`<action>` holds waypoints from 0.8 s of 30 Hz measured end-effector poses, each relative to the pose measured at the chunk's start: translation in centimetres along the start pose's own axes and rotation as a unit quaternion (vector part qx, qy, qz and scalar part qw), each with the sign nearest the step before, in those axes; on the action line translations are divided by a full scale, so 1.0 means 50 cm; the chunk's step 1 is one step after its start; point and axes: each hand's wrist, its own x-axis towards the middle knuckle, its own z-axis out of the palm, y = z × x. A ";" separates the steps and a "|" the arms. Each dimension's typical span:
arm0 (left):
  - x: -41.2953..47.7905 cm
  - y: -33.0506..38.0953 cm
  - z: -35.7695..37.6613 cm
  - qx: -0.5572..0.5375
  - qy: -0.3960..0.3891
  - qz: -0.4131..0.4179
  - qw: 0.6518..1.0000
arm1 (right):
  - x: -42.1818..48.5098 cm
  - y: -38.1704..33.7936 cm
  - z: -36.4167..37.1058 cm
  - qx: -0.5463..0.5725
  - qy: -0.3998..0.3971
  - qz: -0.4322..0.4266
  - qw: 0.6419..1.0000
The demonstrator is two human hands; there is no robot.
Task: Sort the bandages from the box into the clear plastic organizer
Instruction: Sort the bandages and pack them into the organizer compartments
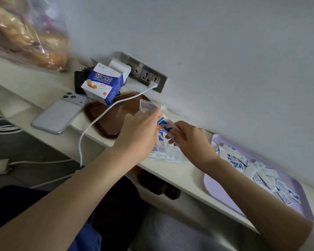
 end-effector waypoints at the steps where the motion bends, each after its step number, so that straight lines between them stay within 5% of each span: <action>1: 0.001 -0.008 0.001 0.012 -0.010 -0.020 1.000 | 0.014 -0.001 0.000 -0.016 -0.004 0.028 0.999; 6: -0.009 -0.036 0.011 0.061 -0.176 -0.128 0.974 | 0.069 -0.003 0.020 0.019 -0.077 0.187 0.979; 10: -0.024 -0.041 0.016 0.085 -0.201 -0.116 0.969 | 0.106 -0.005 0.056 0.092 -0.117 0.274 0.950; 24: -0.025 -0.054 0.019 0.071 -0.183 -0.094 0.976 | 0.142 -0.033 0.122 -0.039 -0.144 0.237 0.960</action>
